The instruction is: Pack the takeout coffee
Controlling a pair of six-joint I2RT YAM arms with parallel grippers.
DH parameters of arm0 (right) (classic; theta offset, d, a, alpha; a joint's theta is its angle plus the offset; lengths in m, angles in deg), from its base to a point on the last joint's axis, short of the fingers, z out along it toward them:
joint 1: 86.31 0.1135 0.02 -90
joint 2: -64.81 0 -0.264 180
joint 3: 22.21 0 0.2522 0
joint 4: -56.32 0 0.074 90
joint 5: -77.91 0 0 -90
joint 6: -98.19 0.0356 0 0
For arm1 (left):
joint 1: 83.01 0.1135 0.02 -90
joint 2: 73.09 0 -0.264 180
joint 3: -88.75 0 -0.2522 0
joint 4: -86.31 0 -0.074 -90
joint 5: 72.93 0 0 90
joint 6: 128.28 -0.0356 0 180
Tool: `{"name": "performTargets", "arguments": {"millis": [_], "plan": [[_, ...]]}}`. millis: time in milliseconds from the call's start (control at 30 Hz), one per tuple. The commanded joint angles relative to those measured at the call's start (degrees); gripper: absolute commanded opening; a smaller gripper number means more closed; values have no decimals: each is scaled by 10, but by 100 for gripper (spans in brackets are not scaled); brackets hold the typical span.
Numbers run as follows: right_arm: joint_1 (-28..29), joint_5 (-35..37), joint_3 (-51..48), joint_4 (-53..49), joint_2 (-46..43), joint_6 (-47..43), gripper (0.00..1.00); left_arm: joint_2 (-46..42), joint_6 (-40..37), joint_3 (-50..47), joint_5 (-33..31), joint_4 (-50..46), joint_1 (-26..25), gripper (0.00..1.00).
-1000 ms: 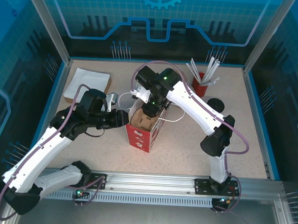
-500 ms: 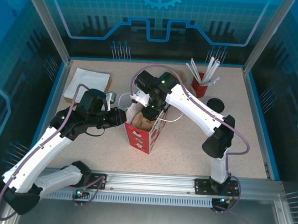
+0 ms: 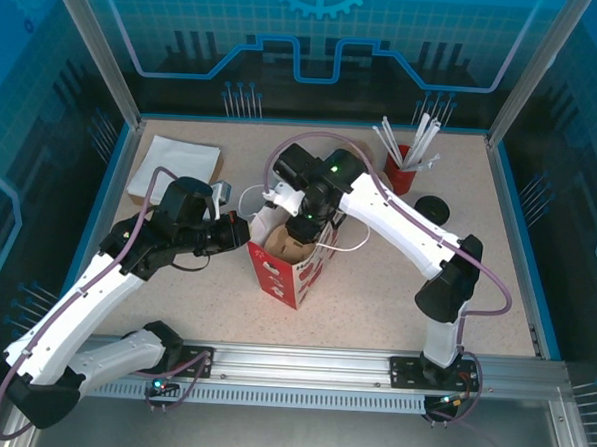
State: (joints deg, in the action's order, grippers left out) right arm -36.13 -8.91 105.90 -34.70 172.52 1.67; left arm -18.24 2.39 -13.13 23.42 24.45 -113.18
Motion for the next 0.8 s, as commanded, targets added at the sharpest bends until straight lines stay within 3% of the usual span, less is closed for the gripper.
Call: {"name": "performTargets", "arguments": {"millis": [0, 433, 767], "plan": [[14, 3, -14, -7, -16, -11, 20, -3, 13, 9, -17, -4, -2, 7], [19, 11, -47, -4, -12, -10, 19, -4, 11, 14, -16, -2, -6, 6], [16, -2, -28, -21, 22, 16, 19, 7, 1, 24, -25, 11, -51, 6]]}}
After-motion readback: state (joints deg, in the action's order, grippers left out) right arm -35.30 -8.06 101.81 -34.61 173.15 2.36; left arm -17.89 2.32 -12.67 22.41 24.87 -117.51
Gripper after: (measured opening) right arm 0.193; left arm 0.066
